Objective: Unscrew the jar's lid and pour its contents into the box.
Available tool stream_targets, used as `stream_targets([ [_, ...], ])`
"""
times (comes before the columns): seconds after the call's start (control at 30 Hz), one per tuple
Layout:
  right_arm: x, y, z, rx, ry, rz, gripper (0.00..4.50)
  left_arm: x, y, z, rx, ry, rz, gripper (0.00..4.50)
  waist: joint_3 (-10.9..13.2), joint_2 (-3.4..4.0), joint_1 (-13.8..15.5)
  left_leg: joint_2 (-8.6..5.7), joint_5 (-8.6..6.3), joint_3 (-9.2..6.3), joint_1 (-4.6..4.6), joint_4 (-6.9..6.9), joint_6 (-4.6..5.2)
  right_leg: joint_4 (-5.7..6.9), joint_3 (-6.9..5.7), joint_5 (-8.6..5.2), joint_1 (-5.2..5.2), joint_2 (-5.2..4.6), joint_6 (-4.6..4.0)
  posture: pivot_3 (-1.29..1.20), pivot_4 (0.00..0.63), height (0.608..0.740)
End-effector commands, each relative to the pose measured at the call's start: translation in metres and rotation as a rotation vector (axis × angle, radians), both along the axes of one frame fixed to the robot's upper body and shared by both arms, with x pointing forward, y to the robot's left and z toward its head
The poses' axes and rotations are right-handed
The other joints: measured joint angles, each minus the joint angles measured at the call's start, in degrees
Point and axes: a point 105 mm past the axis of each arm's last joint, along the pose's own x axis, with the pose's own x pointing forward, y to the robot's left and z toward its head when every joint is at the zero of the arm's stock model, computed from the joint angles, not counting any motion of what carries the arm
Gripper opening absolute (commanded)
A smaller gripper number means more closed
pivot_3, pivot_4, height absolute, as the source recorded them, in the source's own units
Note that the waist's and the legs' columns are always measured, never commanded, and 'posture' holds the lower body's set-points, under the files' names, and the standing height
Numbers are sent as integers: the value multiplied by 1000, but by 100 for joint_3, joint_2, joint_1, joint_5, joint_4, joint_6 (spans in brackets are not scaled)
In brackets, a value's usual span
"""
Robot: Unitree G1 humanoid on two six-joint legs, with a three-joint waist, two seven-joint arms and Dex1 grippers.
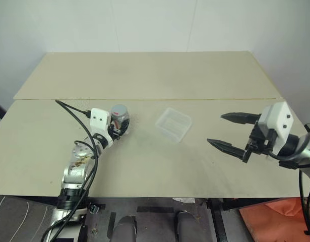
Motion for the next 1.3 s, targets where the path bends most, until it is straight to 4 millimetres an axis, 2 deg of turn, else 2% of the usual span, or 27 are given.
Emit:
stream_targets([
  [0.03, -5, 1, 12, -1, -54, 1, 4500, 4, -2, 11, 10, -57, -7, 1914, 0, 0, -1, 0, 0, 0, 0, 0, 0, 0, 0, 0, 0, 0, 0, 0, 150, 740],
  [0.13, -6, 1, 12, 0, -53, 0, 4500, 7, -4, 12, 15, -70, -8, 1901, 0, 0, 12, 0, 0, 0, 2, 0, 0, 2, -1, 0, 2, 0, 0, 0, 150, 740],
  [0.27, -5, 4, 11, 7, -54, 8, 4500, 2, -17, 29, 51, -122, -115, 1901, 0, 0, 24, 0, 0, 0, 1, 0, 0, -3, -1, 0, 4, 0, 1, 0, 150, 740],
  [0.43, 0, 22, 19, 67, -72, 88, 4500, -23, -24, 62, 43, -144, -396, 1901, 0, 0, -58, 1, 1, 0, 3, -1, -1, 2, 0, 0, 0, 1, 1, 0, 150, 740],
  [0.53, 5, 39, 25, 131, -50, 167, 4500, -39, -29, 76, 64, -117, -593, 1901, 0, 1, -72, 2, 1, -1, 5, -1, -1, 5, 0, 0, 1, 2, 1, 0, 150, 740],
  [0.7, 11, 71, 32, 187, -7, 275, 4500, -48, -47, 85, 110, -82, -821, 1901, 1, 2, -52, 1, 1, -3, 1, -2, -1, 1, -2, -1, -1, 2, 1, 0, 150, 740],
  [0.9, 23, 102, 47, 223, 15, 320, 4500, -49, -70, 91, 128, -106, -972, 1901, 1, 2, -62, 1, 1, -6, -6, -1, -2, 3, -4, -1, -8, 2, 1, 0, 150, 740],
  [1.1, 38, 119, 51, 207, 14, 287, 4500, -46, -83, 96, 138, -140, -1034, 1901, 1, 3, -82, 1, 2, -6, -13, -1, -3, 9, -3, -1, -23, 2, -1, 0, 150, 740],
  [1.3, 41, 129, 50, 204, 24, 289, 4500, -49, -87, 94, 148, -152, -1066, 1901, 2, 4, -84, 1, 2, -7, -19, -1, -3, 11, -3, -1, -29, 2, -1, 0, 150, 740],
])
